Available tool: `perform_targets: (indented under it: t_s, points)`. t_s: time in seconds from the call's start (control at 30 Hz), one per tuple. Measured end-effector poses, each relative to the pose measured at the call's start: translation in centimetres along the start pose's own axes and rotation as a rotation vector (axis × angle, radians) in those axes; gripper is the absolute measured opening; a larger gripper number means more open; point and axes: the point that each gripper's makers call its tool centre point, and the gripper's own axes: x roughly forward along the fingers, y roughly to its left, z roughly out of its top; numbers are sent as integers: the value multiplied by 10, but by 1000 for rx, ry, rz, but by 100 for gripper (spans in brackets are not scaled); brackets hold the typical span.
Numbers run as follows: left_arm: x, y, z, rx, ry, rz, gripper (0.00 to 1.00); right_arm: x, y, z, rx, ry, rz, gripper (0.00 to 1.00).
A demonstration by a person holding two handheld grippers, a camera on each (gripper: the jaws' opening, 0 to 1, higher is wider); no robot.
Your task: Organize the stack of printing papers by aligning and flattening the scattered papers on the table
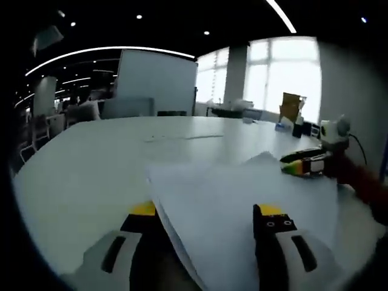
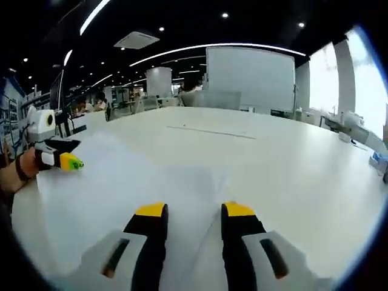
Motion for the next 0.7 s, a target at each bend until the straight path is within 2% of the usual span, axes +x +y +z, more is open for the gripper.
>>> perform_targets:
  t_s: [0.2,0.4,0.6,0.7]
  points:
    - [-1,-8,-2,27,5,-32,80,-3,0,2,62,-23,22,35]
    - [-5,-21,-3,20,-4,-99,96,-6,1,3,115,-42,53,37]
    - [-11,-28,3,-6,-38,-152,97,-5,8,1,106,-33,70,42]
    - [-13,-29,1,22,-37,-148,97,-6,10,0,94,-30,68,43]
